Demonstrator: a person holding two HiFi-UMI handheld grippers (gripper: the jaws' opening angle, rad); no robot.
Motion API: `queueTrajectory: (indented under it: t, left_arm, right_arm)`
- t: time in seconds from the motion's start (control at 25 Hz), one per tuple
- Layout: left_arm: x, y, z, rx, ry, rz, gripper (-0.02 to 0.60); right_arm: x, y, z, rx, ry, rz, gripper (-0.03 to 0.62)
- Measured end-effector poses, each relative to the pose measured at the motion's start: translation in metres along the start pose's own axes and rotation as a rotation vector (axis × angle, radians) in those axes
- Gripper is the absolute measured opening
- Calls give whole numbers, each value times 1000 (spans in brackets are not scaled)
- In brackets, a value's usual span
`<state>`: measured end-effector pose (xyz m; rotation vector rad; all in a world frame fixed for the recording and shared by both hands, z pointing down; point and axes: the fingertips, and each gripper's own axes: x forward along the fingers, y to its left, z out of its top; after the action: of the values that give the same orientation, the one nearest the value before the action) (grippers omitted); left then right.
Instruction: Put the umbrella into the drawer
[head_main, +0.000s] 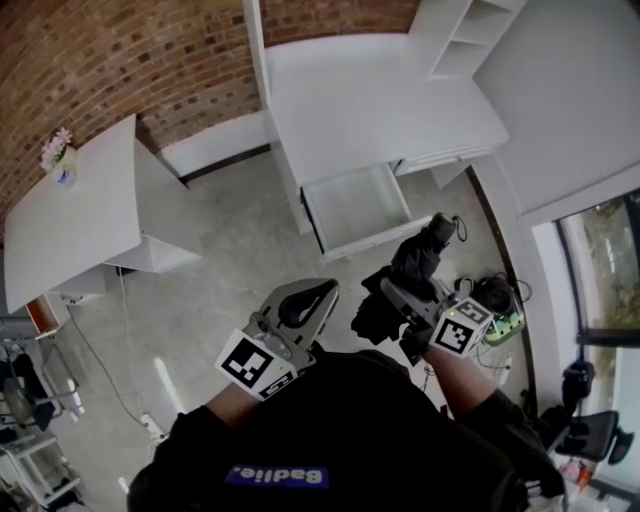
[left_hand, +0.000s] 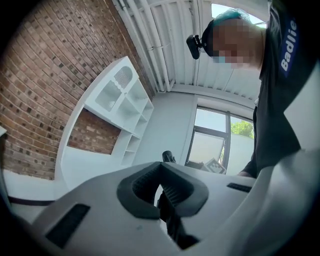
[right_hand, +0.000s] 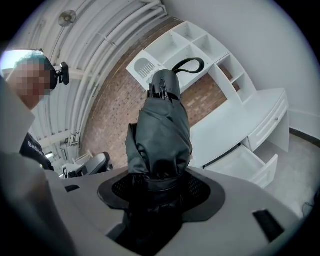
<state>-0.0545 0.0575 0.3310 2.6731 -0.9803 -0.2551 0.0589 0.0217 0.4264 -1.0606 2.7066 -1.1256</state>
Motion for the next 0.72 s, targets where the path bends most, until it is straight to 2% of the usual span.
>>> queueTrajectory:
  t: [0.28, 0.48, 0.72]
  left_arm:
    - [5, 37, 9, 0, 13, 3, -3]
    - [28, 65, 16, 12, 13, 73, -3]
    - [65, 97, 29, 36, 38, 187, -3]
  right_arm:
    - [36, -34, 3, 82, 16, -57, 262]
    - [66, -92, 13, 162, 32, -80, 262]
    - [102, -172, 16, 311, 111, -107, 262]
